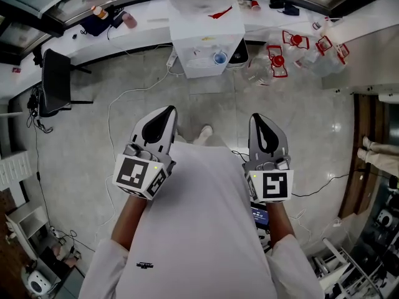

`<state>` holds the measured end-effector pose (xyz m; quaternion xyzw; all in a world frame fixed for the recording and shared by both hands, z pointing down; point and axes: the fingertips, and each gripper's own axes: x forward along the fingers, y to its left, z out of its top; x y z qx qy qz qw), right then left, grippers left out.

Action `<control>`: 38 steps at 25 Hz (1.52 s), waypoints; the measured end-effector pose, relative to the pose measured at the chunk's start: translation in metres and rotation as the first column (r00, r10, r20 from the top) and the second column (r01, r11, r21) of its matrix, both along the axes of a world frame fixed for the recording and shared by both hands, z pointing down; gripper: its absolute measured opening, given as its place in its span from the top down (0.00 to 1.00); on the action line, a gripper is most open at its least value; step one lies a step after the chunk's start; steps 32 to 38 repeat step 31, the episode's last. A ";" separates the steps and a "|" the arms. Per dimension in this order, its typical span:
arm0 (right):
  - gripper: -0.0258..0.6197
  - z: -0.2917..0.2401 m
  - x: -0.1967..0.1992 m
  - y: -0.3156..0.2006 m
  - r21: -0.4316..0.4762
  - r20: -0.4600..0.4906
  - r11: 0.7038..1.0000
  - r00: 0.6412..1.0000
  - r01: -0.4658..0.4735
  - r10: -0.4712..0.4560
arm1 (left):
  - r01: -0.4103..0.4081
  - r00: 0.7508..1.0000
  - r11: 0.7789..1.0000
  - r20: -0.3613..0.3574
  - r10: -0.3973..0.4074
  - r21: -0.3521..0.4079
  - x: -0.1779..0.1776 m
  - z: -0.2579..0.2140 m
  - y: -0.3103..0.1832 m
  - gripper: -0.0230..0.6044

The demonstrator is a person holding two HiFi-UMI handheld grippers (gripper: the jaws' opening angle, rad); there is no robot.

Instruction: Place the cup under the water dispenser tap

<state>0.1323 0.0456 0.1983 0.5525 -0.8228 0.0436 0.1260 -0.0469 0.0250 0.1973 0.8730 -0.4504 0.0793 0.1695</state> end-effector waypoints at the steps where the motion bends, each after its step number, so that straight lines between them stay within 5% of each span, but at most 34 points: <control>1: 0.94 0.001 0.000 0.000 -0.001 0.002 1.000 1.000 0.000 0.000 | -0.003 1.000 1.000 0.001 0.003 0.001 0.001 -0.001 -0.001 0.96; 11: 0.94 0.008 -0.014 0.006 -0.038 -0.008 0.997 0.998 0.066 -0.067 | -0.010 1.000 1.000 -0.005 0.010 -0.001 0.006 0.003 0.002 0.96; 38: 0.94 0.008 0.000 -0.006 -0.029 0.018 0.998 0.998 0.056 -0.056 | -0.015 1.000 1.000 -0.015 0.015 -0.008 0.019 0.006 -0.010 0.96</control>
